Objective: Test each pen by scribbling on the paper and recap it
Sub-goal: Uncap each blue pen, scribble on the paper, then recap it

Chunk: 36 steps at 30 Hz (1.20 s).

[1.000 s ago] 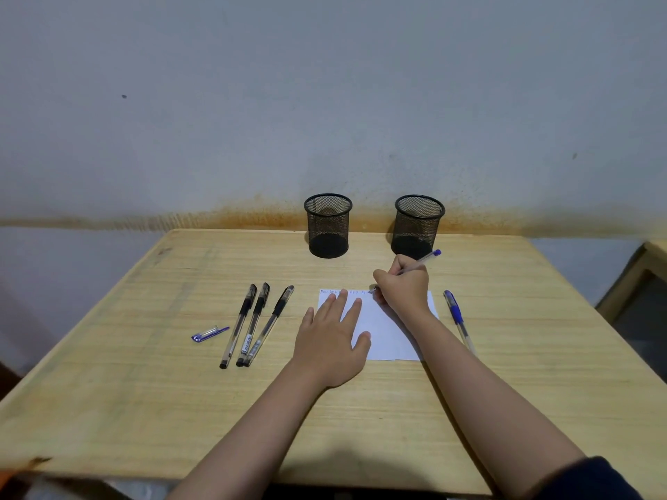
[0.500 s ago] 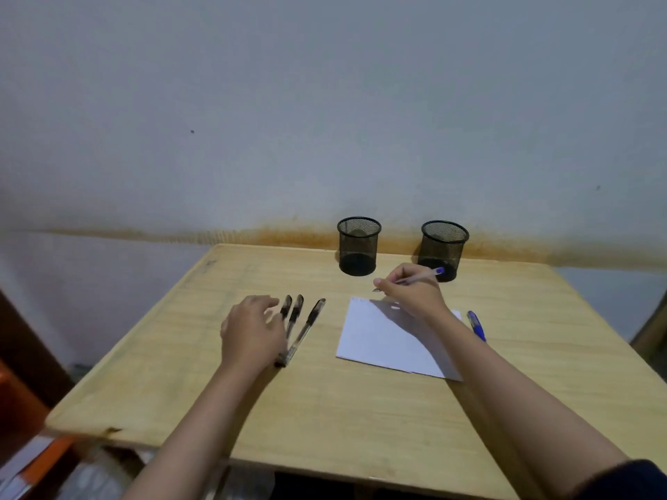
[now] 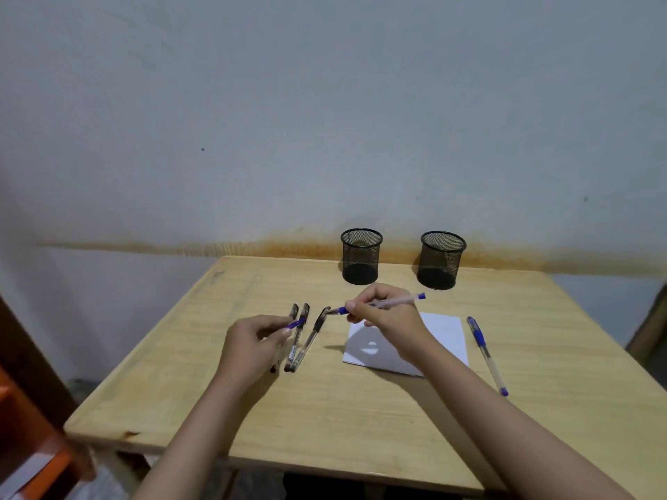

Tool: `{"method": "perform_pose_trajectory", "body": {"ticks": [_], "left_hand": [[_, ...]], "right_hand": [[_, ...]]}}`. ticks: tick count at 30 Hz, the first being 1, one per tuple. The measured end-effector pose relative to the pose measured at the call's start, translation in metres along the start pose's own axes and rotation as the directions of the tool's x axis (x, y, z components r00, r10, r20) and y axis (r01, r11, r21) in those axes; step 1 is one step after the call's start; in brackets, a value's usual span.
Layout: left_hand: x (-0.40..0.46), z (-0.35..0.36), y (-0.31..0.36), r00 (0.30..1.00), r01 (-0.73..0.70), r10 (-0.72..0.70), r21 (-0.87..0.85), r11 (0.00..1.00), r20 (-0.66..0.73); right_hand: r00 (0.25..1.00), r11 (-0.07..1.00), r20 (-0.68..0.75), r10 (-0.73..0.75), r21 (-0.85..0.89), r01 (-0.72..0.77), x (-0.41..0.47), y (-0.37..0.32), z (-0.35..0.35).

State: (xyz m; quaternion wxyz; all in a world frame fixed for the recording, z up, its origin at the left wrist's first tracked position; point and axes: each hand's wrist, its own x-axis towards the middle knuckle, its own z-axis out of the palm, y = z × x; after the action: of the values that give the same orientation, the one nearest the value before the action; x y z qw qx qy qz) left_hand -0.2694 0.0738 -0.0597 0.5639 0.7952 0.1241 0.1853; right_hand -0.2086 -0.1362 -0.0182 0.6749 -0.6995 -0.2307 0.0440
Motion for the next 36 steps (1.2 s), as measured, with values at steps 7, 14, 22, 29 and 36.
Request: {"method": "perform_pose_trajectory", "body": {"ticks": [7, 14, 22, 29, 36], "left_hand": [[-0.009, 0.022, 0.032, 0.982, -0.143, 0.156, -0.114, 0.983, 0.111], [-0.009, 0.034, 0.034, 0.976, -0.147, 0.171, -0.173, 0.974, 0.133], [-0.011, 0.047, 0.041, 0.967, -0.148, 0.184, -0.196, 0.969, 0.179], [-0.014, 0.06, 0.047, 0.945, -0.197, 0.23, -0.158, 0.968, 0.234], [-0.012, 0.077, 0.059, 0.922, -0.252, 0.281, -0.14, 0.958, 0.268]], "right_hand": [[1.0, 1.0, 0.001, -0.03, -0.008, 0.03, -0.009, -0.008, -0.006], [0.996, 0.999, -0.083, -0.045, 0.011, 0.046, -0.015, -0.01, -0.021], [0.993, 0.998, -0.1, -0.067, -0.027, 0.065, -0.019, -0.007, -0.03], [0.994, 0.989, -0.071, -0.088, -0.125, 0.079, -0.025, 0.002, -0.038], [0.984, 0.989, -0.132, -0.124, -0.102, 0.111, -0.04, 0.006, -0.045]]}}
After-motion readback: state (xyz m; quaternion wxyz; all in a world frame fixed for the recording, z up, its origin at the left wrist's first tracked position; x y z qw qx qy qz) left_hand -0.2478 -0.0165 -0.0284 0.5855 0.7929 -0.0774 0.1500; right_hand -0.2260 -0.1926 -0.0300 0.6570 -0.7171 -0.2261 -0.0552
